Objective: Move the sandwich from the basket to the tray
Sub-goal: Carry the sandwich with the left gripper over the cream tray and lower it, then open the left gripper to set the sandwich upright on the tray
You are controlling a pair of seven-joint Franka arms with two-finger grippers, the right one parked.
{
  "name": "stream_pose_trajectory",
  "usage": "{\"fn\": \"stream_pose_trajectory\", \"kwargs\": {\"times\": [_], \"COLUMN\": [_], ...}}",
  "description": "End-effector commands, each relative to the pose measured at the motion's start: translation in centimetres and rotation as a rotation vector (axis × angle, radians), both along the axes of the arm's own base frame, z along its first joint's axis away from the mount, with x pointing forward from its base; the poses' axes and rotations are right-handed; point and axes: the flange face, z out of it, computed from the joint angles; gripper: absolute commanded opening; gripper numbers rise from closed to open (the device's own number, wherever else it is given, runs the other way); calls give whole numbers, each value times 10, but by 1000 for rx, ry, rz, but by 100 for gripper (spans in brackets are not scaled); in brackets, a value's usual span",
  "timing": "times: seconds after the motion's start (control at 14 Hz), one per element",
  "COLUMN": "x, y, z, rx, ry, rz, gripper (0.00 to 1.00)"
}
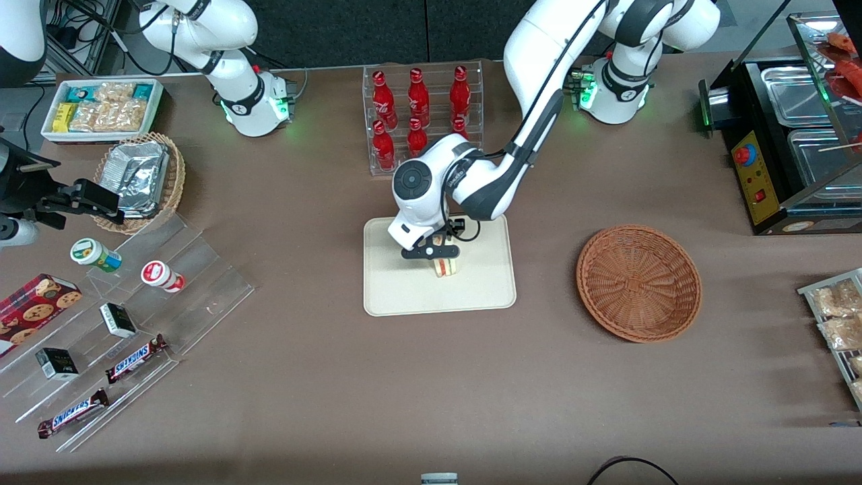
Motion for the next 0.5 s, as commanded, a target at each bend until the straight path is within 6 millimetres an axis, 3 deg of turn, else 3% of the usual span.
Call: {"fn": "stream_pose_trajectory", "kwargs": {"times": [0.0,0.21,0.43], "x": [12,44,74], "y": [20,75,152], "z": [73,136,188], "rx": [25,47,100], "ry": [-8,-29,-26], "rz": [66,164,269], "gripper": [99,99,99]}}
